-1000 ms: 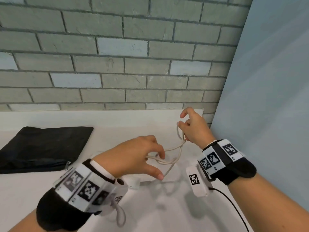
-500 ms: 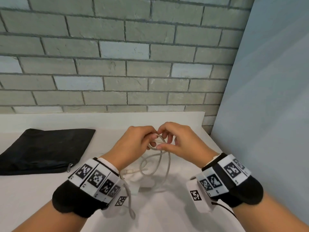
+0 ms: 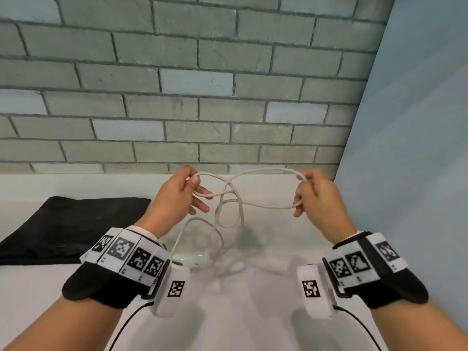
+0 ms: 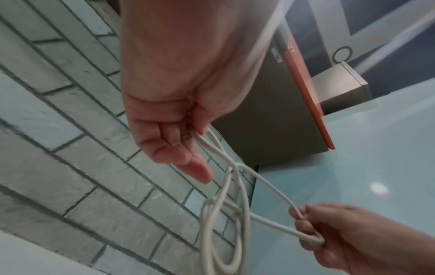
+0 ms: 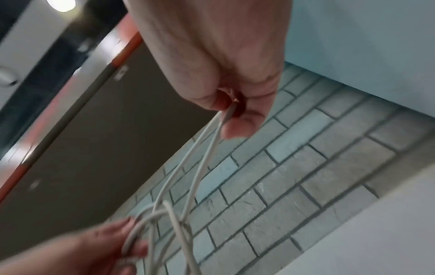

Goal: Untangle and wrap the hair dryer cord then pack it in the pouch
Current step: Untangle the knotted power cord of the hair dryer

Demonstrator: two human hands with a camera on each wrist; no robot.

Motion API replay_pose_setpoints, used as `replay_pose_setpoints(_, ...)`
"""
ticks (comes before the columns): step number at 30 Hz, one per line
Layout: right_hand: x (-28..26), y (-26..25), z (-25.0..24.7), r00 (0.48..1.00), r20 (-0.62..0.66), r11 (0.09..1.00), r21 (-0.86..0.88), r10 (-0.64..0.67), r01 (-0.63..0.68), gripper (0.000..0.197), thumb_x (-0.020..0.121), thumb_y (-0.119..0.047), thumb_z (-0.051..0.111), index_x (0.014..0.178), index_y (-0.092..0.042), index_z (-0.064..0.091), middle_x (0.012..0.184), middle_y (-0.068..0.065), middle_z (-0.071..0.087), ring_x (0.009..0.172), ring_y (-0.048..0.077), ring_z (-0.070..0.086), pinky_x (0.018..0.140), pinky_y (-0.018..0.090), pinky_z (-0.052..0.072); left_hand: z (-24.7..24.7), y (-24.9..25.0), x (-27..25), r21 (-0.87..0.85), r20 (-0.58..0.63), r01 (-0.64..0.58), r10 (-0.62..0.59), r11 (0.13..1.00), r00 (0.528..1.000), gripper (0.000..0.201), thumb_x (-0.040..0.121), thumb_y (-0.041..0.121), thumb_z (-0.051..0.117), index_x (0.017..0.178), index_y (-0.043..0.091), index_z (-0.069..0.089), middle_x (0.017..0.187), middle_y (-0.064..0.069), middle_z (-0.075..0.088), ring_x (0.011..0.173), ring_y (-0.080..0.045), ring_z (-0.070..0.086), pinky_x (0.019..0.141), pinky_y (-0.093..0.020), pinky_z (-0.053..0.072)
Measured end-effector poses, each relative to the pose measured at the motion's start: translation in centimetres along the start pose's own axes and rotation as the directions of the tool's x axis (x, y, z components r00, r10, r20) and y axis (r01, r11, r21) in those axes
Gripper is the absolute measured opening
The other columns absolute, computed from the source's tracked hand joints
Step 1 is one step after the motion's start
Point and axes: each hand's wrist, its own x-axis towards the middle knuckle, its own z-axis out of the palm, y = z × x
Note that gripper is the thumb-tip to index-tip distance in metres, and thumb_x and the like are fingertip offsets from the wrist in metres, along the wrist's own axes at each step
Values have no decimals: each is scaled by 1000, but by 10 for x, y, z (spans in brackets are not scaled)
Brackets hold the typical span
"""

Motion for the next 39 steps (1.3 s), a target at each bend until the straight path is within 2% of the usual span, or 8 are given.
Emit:
replay_pose_setpoints(6,16,32,-13,863,73,565,728,500,-389,19,95,1,29,84,-3,43,71,11,44,47,17,59,39,26,53,-14,-6,4,-302,-142,31,-77,953,987,24,100,21,29,80,23,42,77,-4,62,49,-6,65,47,-20,47)
replay_pose_setpoints(10,12,66,-13,713,137,473,660,688,-583,20,89,12,23,93,4,41,78,16,48,63,27,56,34,30,52,-17,-1,6,-478,-173,9,-105,878,979,24,100,26,26,81,22,40,73,-5,58,53,-13,68,49,-23,54)
replay_pose_setpoints(14,-3,88,-5,664,296,655,147,686,-742,16,95,-3,29,86,0,42,71,19,59,44,26,64,39,31,53,-11,5,7,-468,-170,-45,-39,883,985,21,100,23,27,83,20,41,70,-9,52,50,-18,68,50,-26,58)
replay_pose_setpoints(18,-8,89,-7,672,380,766,-421,636,-486,17,90,-5,39,105,-10,45,88,11,54,65,23,55,44,21,42,0,12,8,-444,-129,-55,-3,894,992,20,99,22,29,84,19,41,68,-9,52,52,-20,69,53,-28,59)
replay_pose_setpoints(22,8,77,-21,803,274,570,-816,530,-97,35,91,-3,34,125,-3,43,129,18,49,100,27,52,74,25,48,4,17,9,-413,-130,-82,31,907,991,19,99,22,30,84,20,41,68,-8,53,54,-19,70,55,-27,59)
replay_pose_setpoints(26,20,44,-23,972,162,769,-639,168,-26,24,93,-10,41,107,-3,58,108,19,63,88,29,56,77,31,45,8,21,7,-386,-127,-86,39,919,991,20,99,22,30,83,20,41,68,-7,53,55,-18,69,56,-27,59)
replay_pose_setpoints(29,7,1,-3,959,252,887,-402,-132,227,22,92,-26,47,78,-13,58,73,0,59,62,9,48,58,15,33,16,25,5,-347,-119,-92,54,933,991,21,99,22,31,82,21,42,67,-7,53,54,-19,69,57,-29,59)
replay_pose_setpoints(39,-17,-22,76,948,319,871,-468,9,149,61,70,-64,61,49,-10,42,50,3,46,54,23,48,52,33,38,22,31,-7,-284,-67,-86,69,955,995,17,98,25,34,85,20,44,69,-7,56,61,-22,70,63,-34,59)
